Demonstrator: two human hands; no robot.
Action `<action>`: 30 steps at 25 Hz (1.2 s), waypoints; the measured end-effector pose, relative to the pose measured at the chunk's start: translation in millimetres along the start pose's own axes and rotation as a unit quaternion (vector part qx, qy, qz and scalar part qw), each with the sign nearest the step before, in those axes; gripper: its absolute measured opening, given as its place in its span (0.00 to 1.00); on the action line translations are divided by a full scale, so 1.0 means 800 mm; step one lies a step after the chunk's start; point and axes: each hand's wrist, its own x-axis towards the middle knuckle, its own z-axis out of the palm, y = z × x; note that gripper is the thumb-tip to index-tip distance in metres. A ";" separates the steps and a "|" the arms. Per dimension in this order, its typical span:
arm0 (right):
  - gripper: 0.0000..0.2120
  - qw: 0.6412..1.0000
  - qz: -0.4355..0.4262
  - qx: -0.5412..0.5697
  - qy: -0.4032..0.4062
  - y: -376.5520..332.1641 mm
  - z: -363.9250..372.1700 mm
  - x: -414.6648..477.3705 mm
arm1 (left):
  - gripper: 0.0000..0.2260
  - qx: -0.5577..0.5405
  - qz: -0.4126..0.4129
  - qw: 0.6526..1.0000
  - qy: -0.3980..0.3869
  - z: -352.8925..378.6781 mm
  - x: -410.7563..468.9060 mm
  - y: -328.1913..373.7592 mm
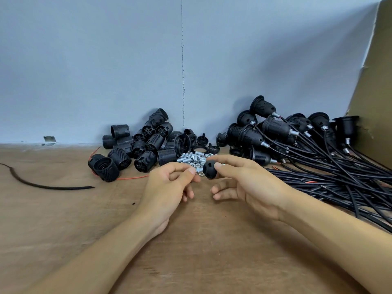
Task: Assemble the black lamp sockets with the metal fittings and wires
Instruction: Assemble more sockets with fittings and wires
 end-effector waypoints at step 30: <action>0.14 0.998 -0.052 -0.035 0.000 0.021 -0.011 -0.003 | 0.05 0.011 0.036 0.998 -0.041 -0.005 -0.004 -0.002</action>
